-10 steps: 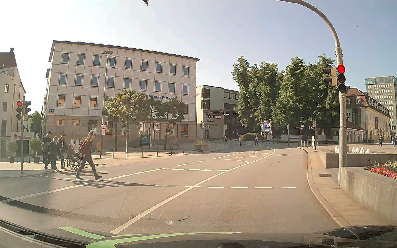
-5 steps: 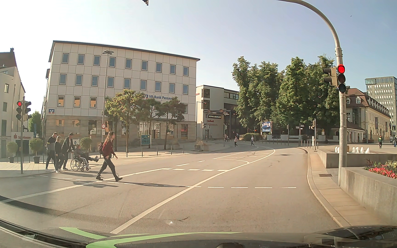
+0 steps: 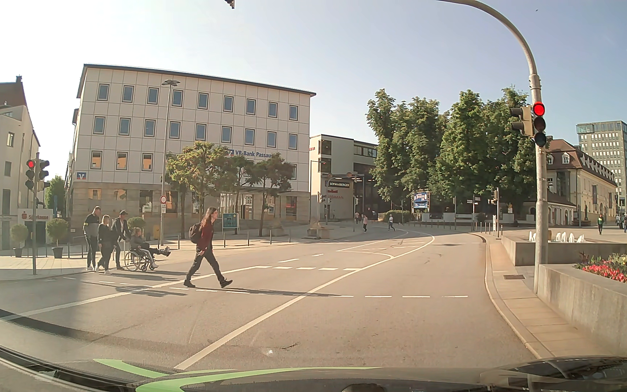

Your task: Follow the waypoints while adhering to traffic rules and regulations

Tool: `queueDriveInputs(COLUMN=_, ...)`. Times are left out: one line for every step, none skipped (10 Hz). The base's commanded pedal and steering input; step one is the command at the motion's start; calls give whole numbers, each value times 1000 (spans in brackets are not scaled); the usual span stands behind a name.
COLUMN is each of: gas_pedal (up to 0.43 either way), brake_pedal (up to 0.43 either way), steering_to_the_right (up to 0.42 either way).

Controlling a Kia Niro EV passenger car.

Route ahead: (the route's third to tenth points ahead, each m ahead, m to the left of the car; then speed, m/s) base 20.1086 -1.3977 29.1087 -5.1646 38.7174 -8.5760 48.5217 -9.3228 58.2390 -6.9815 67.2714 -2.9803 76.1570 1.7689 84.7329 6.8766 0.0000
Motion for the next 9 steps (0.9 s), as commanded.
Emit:
queueDriveInputs(gas_pedal=0, brake_pedal=268, steering_to_the_right=141)
queueDriveInputs(gas_pedal=0, brake_pedal=262, steering_to_the_right=141)
queueDriveInputs(gas_pedal=0, brake_pedal=262, steering_to_the_right=141)
queueDriveInputs(gas_pedal=0, brake_pedal=262, steering_to_the_right=141)
queueDriveInputs(gas_pedal=0, brake_pedal=262, steering_to_the_right=141)
queueDriveInputs(gas_pedal=0, brake_pedal=262, steering_to_the_right=141)
queueDriveInputs(gas_pedal=0, brake_pedal=262, steering_to_the_right=141)
queueDriveInputs(gas_pedal=0, brake_pedal=262, steering_to_the_right=141)
queueDriveInputs(gas_pedal=0, brake_pedal=262, steering_to_the_right=141)
